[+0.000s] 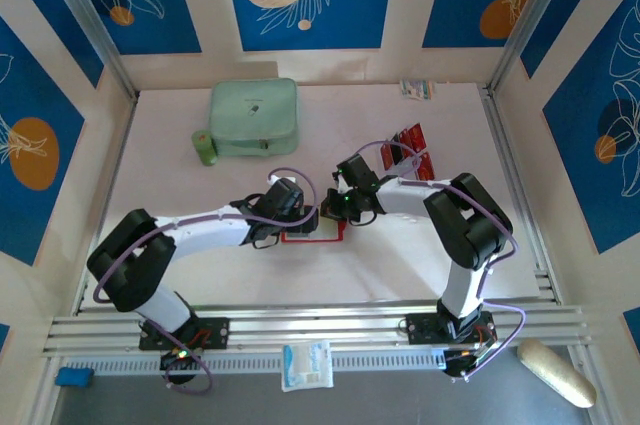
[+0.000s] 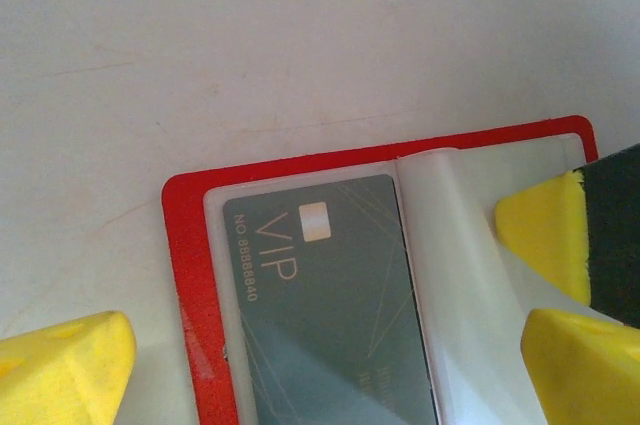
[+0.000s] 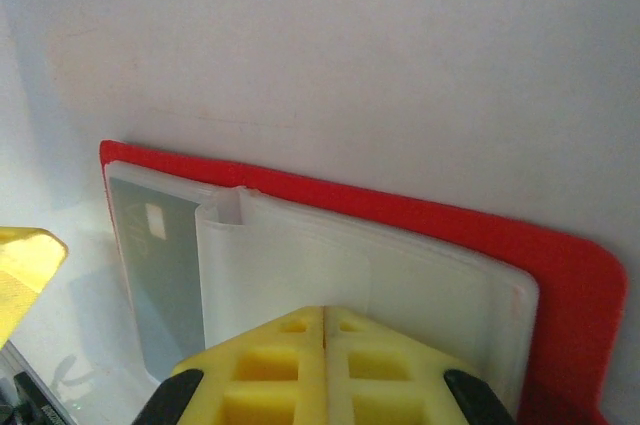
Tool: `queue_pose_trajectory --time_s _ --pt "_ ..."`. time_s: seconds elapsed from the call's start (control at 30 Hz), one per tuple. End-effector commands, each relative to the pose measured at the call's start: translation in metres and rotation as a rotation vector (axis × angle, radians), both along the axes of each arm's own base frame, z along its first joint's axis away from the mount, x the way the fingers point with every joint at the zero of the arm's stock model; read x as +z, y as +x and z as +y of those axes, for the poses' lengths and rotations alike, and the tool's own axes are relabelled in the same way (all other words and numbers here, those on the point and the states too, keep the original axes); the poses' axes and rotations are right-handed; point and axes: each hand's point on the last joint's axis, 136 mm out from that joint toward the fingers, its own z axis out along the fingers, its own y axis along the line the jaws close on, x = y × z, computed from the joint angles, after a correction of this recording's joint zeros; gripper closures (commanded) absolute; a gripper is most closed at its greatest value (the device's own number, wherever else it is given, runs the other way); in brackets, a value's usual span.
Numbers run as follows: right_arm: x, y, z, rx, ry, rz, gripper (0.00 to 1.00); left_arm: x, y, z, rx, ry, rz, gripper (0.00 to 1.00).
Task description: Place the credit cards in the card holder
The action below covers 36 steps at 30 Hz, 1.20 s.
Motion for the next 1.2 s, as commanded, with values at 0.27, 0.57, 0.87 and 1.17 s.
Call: queue_pose_trajectory --time_s 0.27,0.57,0.87,1.17 --pt "-0.006 -0.005 0.003 -0.017 0.053 0.061 0.98 -0.02 -0.008 -0.004 -0.027 0.009 0.019 0.01" --pt "0.0 -0.001 0.0 -0.037 0.089 0.066 0.98 -0.036 -0.017 0.009 -0.01 0.051 0.042 0.02" --pt "0.014 0.006 -0.012 -0.072 0.078 0.022 0.61 -0.033 -0.018 0.013 0.005 0.045 0.034 0.03" --pt "0.003 0.004 -0.009 -0.073 0.082 0.054 0.56 -0.032 -0.02 0.02 0.016 0.057 0.026 0.03"
